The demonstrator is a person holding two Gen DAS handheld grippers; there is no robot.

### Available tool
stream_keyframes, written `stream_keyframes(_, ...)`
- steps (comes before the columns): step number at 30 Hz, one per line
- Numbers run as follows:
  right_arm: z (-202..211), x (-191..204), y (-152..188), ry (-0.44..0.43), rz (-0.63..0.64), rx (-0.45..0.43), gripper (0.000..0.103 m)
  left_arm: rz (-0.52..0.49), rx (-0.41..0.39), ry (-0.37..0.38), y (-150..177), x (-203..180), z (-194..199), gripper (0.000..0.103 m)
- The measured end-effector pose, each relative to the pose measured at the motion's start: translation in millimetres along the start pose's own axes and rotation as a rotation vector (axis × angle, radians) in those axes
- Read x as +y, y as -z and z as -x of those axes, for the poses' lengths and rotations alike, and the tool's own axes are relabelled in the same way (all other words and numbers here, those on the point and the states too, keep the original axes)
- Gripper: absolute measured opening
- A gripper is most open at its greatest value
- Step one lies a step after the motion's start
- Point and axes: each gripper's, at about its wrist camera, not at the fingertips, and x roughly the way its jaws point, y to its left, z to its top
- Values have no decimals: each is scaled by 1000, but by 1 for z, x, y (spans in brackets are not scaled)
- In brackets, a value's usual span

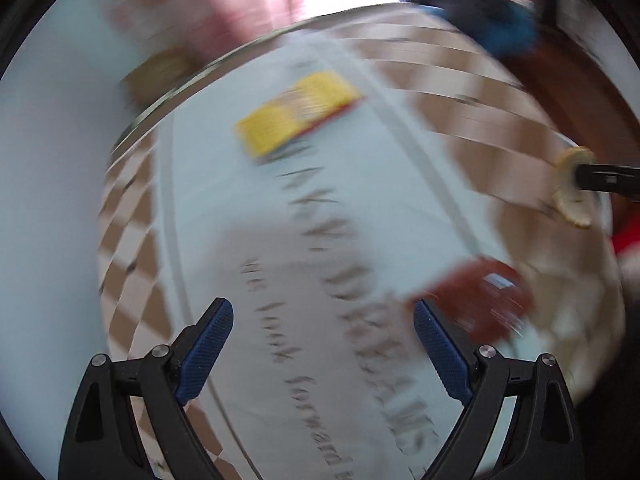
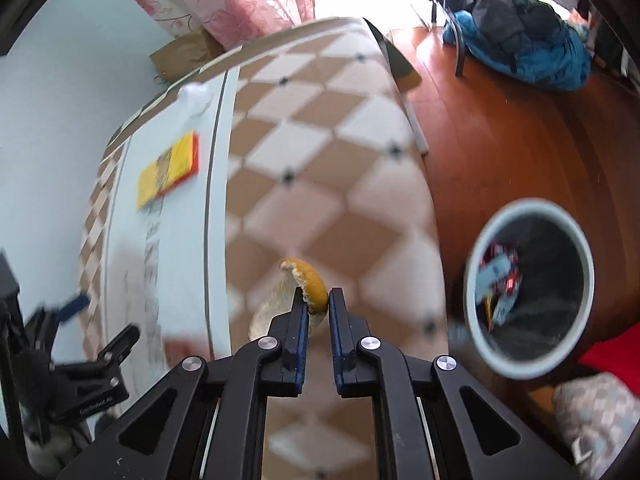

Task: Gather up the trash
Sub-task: 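Grasp the red wrapper with the left tool while the right tool grasps the orange peel, then carry the red wrapper and orange peel with both tools over the bin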

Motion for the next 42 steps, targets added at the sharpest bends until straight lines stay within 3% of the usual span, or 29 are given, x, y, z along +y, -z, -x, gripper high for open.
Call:
stream_keyframes(5, 4, -18, 47, -18, -58, 39, 10, -267, -2, 111, -1, -47, 1, 92)
stream_keyframes(9, -3, -29, 58, -15, -99, 55, 10, -322, 72, 147, -10, -65, -23, 91)
stream_keyframes(11, -3, -29, 58, -4, -100, 53, 10, -312, 83, 153, -13, -67, -33, 92)
stream_keyframes(12, -3, -29, 58, -1, -100, 52, 10, -298, 73, 166, -16, -65, -34, 87)
stream_keyframes(13, -3, -29, 57, 3, -99, 49, 10, -274, 56, 172, -19, -62, -34, 75)
stream_keyframes(16, -2, -25, 52, 7, -95, 45, 10, -216, 51, 199, -26, -53, -37, 57)
stream_keyframes(25, 6, -11, 46, -14, -72, 29, 10, -121, 16, 196, -34, -46, -27, 52)
stream_keyframes(36, 64, 3, 41, -70, -22, -82, 10, -3, -142, 117, -17, -44, 52, 51)
stream_keyframes(42, 111, -24, 39, -93, -52, -163, 10, 14, -233, 135, -38, -59, 94, 51)
